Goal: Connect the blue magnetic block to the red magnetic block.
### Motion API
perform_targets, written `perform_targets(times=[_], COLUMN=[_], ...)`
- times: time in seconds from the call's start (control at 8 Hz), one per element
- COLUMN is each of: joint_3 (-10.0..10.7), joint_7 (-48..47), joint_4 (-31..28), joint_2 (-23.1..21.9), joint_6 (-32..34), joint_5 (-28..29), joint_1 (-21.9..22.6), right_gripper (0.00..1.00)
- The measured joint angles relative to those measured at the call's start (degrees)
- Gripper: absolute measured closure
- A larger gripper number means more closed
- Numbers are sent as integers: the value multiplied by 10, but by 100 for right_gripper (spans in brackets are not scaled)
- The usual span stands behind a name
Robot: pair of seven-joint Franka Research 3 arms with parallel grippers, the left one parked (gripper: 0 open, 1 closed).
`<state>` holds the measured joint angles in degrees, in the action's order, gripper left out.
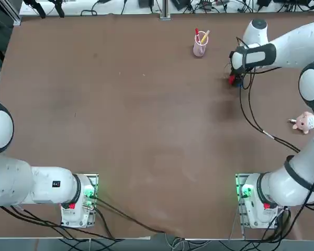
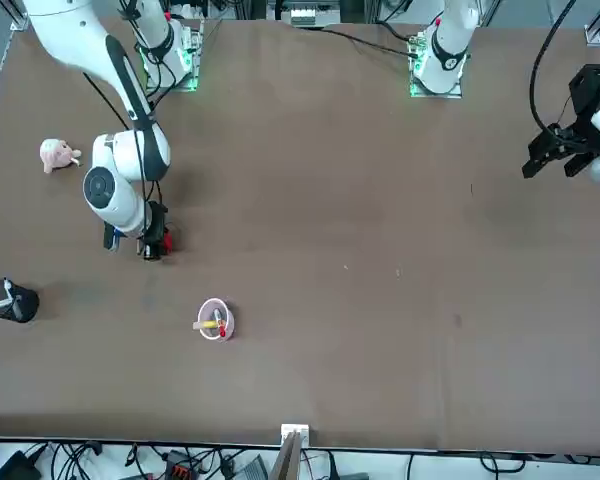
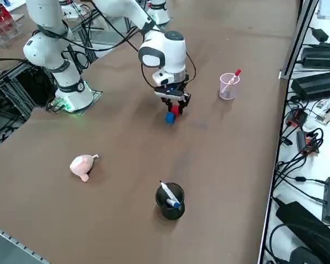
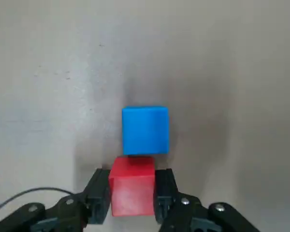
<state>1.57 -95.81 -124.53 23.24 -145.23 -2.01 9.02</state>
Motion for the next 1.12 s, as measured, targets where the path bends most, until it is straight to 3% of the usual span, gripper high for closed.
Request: perform_targets(times=[1.12], joint_3=[-2], joint_7=[1], joint_4=[-12], joint_2=[-6], joint_6=[0], joint_5=[0], joint_1=[-8], right_gripper=[52])
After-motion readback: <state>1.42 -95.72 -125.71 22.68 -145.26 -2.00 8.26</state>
